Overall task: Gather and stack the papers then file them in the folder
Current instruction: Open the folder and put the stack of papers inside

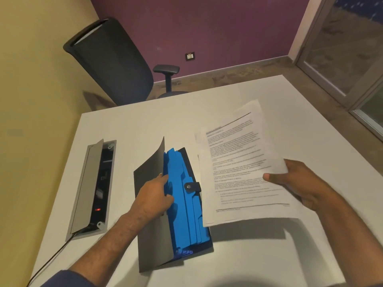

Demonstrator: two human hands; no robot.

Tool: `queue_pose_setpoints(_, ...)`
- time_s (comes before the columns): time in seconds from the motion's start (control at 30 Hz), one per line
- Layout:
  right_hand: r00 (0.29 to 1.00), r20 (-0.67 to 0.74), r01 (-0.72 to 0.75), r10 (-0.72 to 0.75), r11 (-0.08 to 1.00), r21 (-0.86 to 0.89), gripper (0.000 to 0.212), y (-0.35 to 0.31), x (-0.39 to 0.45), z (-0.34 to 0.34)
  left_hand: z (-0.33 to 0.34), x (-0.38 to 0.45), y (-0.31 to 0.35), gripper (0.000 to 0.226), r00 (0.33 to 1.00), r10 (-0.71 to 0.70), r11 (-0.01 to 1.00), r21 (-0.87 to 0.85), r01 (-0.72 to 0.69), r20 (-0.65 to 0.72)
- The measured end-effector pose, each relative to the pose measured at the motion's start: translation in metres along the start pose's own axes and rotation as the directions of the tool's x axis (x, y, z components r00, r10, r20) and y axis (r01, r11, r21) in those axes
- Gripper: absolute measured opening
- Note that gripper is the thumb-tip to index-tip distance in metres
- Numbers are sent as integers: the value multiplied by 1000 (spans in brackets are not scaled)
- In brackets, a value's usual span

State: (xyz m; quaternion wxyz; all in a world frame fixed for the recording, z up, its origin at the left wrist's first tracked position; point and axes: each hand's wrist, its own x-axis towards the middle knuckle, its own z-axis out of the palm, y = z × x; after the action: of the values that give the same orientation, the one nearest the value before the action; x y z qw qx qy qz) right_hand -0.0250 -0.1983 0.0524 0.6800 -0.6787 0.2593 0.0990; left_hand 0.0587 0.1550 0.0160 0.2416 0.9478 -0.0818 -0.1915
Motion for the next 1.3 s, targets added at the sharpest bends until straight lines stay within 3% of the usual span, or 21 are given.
queue_pose_setpoints(0.2, 978, 200, -40, 51, 998, -57, 38, -28, -5, 10, 2, -1, 1, 60, 1000, 22, 1000, -11, -22, 21)
queue_pose_setpoints(0.4, 946, 266, -107, 188, 951, -291, 26, -38, 3, 51, 1, -6, 8, 48, 999, 38, 999, 8, -38, 4)
queue_pose_setpoints(0.5, 948, 235, -115, 212, 922, -370, 27, -40, 12, 75, 2, -8, 11, 46, 998, 51, 999, -5, -51, 30)
queue_pose_setpoints(0.7, 993, 77, -54, 94, 908, -414, 42, -36, 24, 126, 4, -9, 13, 47, 996, 93, 996, -13, -93, 2)
queue_pose_setpoints(0.87, 995, 6, 88, -104, 811, -578, 34, -12, 12, 172, -3, -7, 10, 46, 997, 65, 996, -54, -67, -50)
queue_pose_setpoints(1.07, 971, -6, 189, -239, 782, -594, 27, 26, -6, 228, -3, -10, 14, 59, 995, 94, 992, -85, -97, -36)
queue_pose_setpoints(1.2, 965, 41, 199, -258, 627, -753, 25, 38, -2, 242, -1, -12, 18, 52, 993, 112, 988, -104, -116, -45)
queue_pose_setpoints(1.3, 969, 50, 171, -240, 512, -842, 36, 47, 3, 241, -2, -11, 19, 49, 995, 87, 989, -118, -92, -49)
